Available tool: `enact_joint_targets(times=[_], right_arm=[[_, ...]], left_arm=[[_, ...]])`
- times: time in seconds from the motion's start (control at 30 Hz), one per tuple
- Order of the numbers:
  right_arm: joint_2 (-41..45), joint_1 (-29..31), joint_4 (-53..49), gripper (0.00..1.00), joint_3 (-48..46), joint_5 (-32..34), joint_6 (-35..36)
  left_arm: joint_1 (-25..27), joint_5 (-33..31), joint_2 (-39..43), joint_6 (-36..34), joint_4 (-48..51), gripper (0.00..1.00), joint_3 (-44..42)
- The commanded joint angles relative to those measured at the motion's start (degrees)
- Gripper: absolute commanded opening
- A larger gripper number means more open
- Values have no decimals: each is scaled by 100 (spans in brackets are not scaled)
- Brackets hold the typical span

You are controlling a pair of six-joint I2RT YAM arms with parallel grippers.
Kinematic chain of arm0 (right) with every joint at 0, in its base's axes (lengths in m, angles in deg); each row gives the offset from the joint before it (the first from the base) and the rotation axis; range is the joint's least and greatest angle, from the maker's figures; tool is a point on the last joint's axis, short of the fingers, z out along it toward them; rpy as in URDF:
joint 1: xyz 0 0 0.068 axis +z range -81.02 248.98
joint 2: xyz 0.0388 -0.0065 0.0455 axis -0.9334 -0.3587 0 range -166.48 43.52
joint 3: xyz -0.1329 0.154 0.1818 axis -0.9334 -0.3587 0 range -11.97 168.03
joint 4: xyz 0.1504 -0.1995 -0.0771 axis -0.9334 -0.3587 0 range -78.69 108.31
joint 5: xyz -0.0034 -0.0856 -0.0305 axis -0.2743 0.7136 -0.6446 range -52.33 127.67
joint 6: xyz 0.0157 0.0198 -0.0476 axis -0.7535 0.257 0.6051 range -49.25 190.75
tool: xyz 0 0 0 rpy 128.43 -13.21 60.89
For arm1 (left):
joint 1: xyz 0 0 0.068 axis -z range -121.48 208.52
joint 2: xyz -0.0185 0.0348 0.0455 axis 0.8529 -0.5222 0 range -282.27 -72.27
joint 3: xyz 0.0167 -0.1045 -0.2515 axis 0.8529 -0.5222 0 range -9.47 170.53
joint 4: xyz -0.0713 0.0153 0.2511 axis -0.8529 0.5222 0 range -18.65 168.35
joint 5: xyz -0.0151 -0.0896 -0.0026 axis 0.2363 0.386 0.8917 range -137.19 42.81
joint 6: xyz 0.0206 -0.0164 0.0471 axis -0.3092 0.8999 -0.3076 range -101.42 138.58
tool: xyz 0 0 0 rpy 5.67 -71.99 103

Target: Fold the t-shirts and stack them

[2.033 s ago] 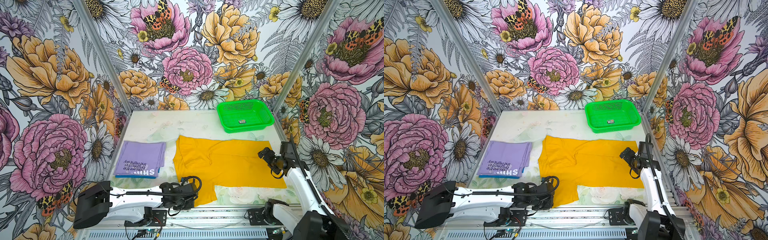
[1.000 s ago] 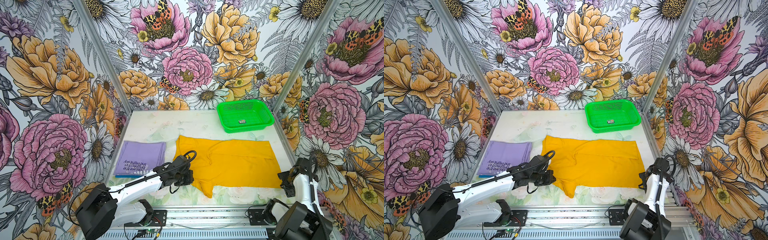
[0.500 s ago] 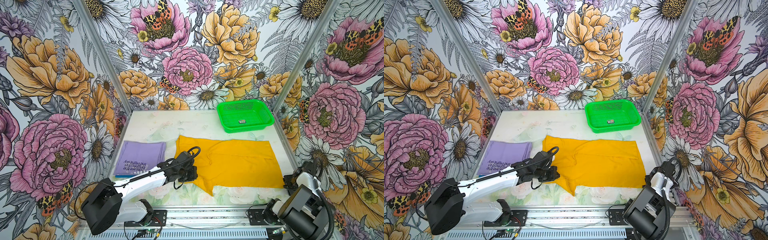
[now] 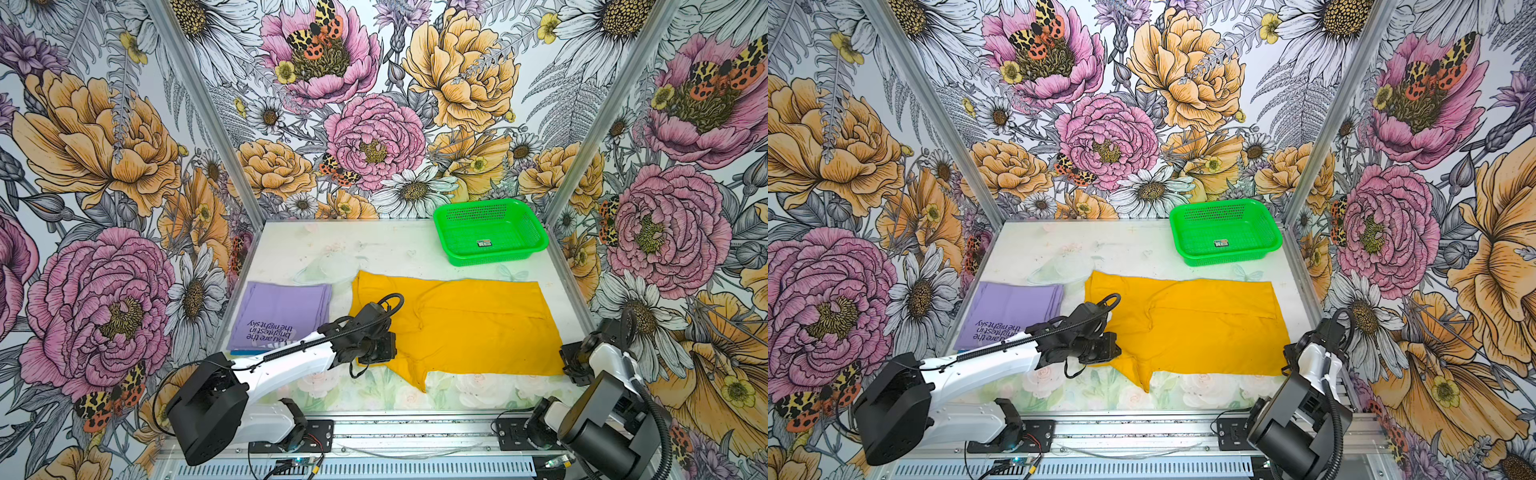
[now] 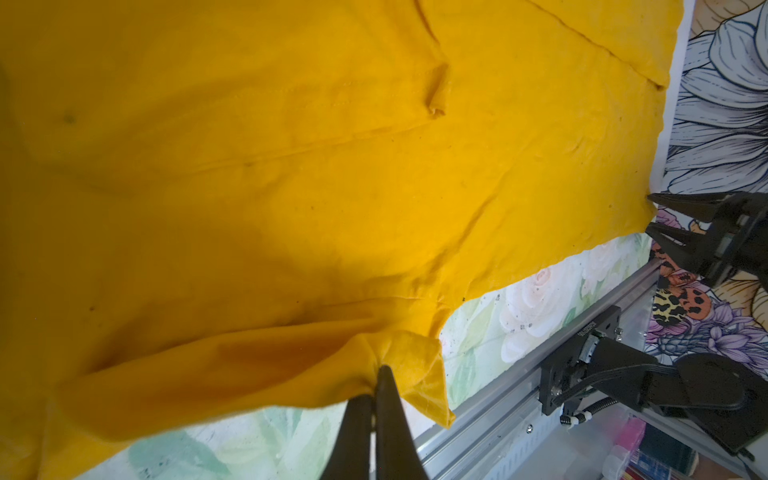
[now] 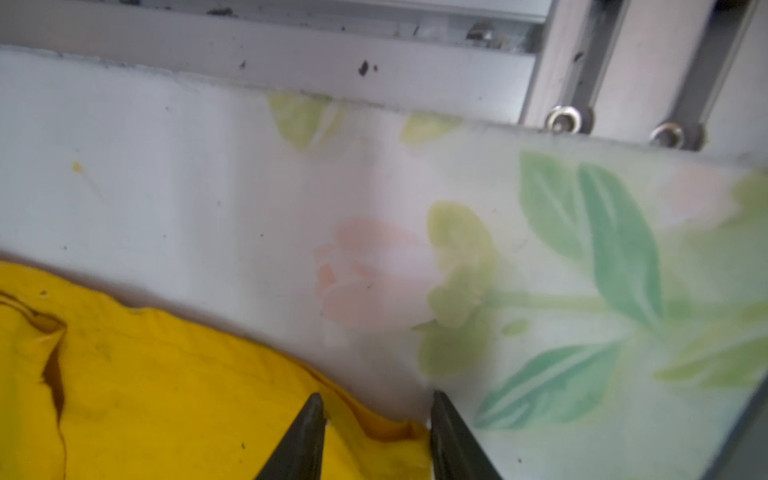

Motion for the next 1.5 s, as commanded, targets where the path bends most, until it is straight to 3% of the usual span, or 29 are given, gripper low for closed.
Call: enact_joint_targets(times=[0.0, 0.1, 0.17, 0.2, 0.27, 0.57, 0.87, 1.07, 1.23, 1.47], right_arm=[[149, 158, -102, 39, -221, -119, -215], [137, 316, -132, 27, -200, 16, -272], [75, 323, -150, 7, -165, 25, -295], [28, 327, -150, 2, -146, 1, -298], [-50, 328, -150, 0, -111, -94, -290], [249, 354, -150, 0, 343, -436, 238], [-1046, 497, -145, 0, 1656, -1168, 1393], [-1965, 717, -81, 0, 2161, -1669, 1413], [-2075, 1047, -36, 0, 2541, -1404, 1272], [-2662, 1067, -2, 0, 3029, -1326, 1139]], left_arm=[[-7, -148, 34, -27, -87, 0, 120], [-31, -167, 109, -27, -96, 0, 46], [-52, -183, 191, -27, -100, 0, -14], [-70, -181, 227, -27, -100, 0, -35], [-109, -168, 360, -29, -94, 0, -105], [-857, 113, 868, -550, 147, 0, 153], [-1646, 257, 316, -1266, 76, 0, 1010], [-2033, 480, -69, -1601, -86, 0, 1439], [-2321, 750, -366, -1745, -362, 0, 1642], [-2592, 1055, -1142, -1979, -625, 0, 2071]])
